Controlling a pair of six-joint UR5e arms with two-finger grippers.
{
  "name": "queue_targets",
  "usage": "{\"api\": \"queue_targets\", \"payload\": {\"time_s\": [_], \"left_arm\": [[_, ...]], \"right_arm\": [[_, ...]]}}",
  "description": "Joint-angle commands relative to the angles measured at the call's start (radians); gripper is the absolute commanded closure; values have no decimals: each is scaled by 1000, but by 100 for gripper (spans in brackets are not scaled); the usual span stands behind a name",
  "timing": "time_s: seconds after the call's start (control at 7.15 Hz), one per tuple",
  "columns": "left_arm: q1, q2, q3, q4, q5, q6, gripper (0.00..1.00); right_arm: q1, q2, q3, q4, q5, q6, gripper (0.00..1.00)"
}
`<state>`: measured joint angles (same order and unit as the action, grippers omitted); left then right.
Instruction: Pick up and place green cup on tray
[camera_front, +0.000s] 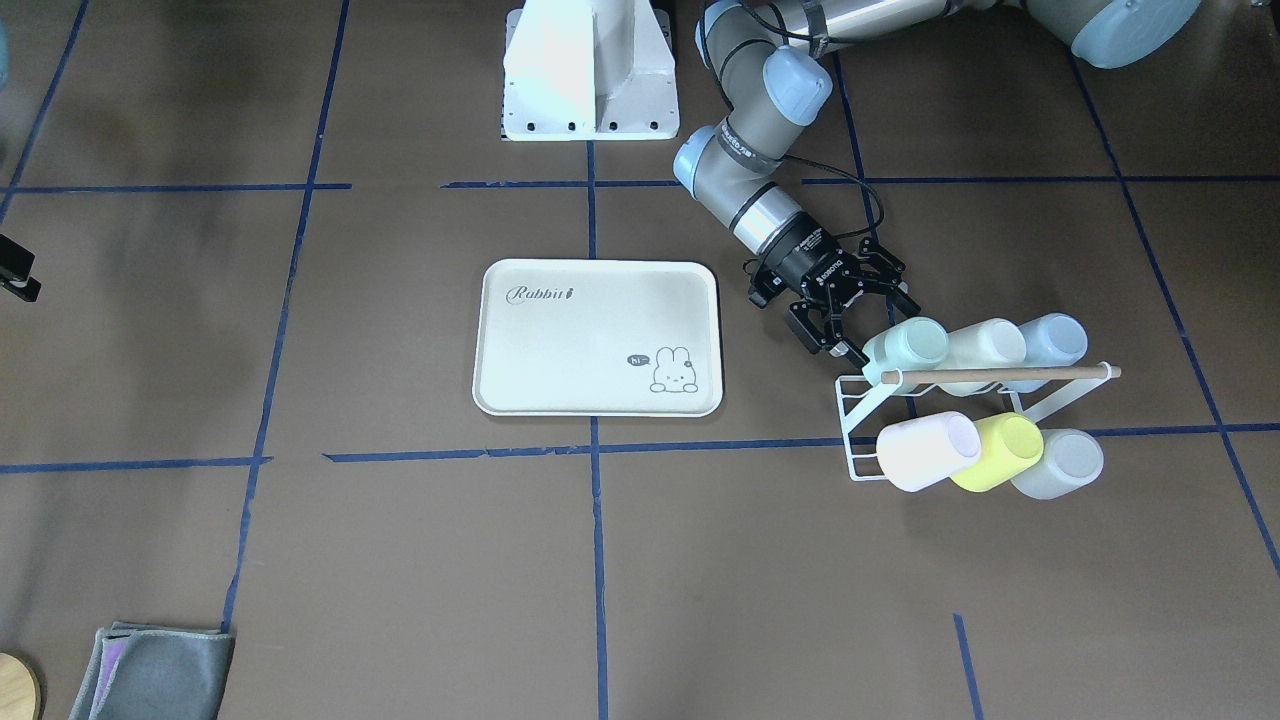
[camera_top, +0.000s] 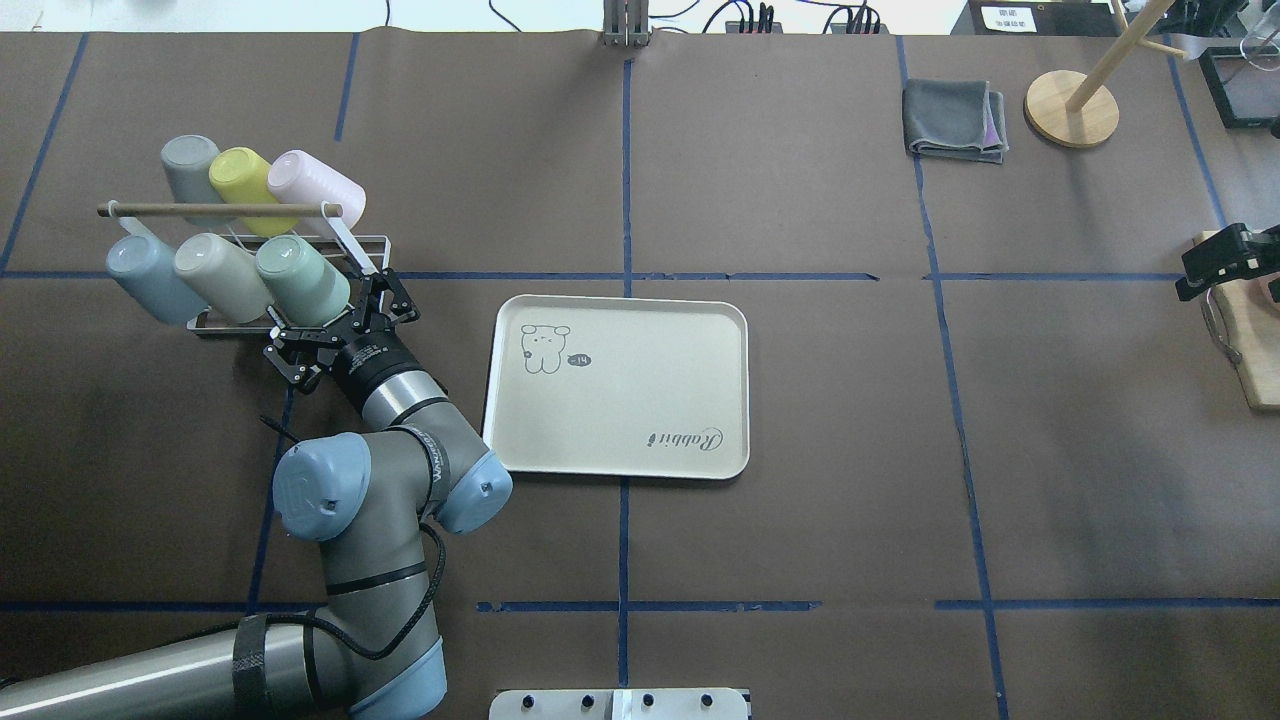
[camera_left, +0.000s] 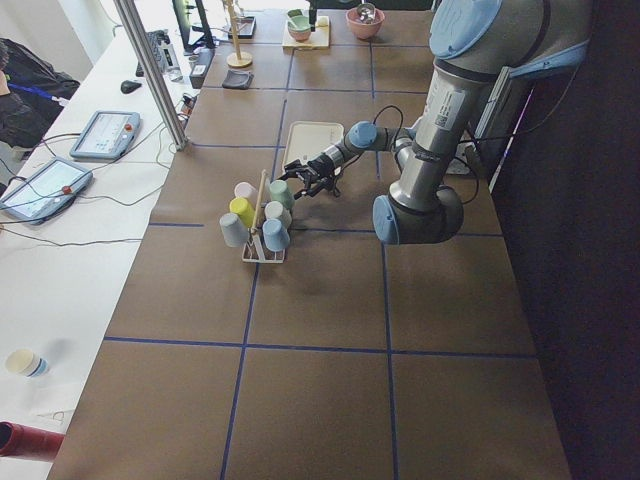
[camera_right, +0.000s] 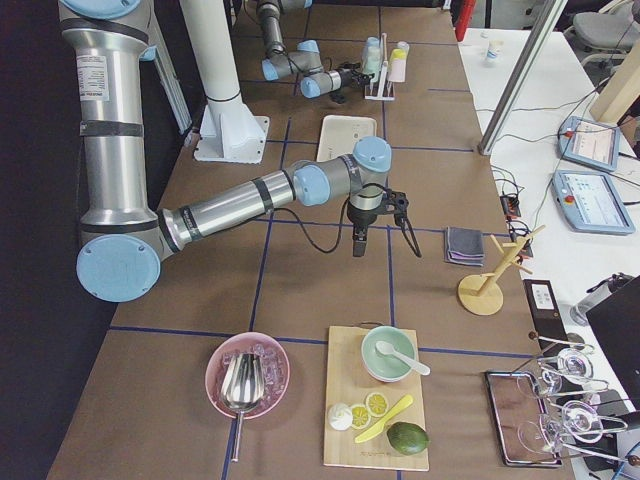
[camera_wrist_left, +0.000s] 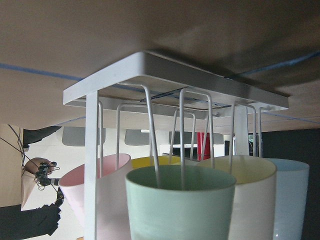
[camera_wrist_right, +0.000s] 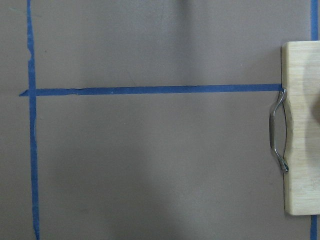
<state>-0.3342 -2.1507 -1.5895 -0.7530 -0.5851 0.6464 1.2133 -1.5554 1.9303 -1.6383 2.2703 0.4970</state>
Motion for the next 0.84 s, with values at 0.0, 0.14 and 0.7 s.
{"api": "queue_targets", "payload": {"time_s": [0.0, 0.14, 0.7], "left_arm": [[-17, 0, 29, -37, 16, 38, 1], [-35, 0, 48, -60, 16, 39, 1], [-43, 6, 82, -91, 16, 41, 1]], "right_arm": [[0, 0, -1, 0, 0, 0, 0], [0, 0, -1, 0, 0, 2, 0], [0, 0, -2, 0, 0, 2, 0]]}}
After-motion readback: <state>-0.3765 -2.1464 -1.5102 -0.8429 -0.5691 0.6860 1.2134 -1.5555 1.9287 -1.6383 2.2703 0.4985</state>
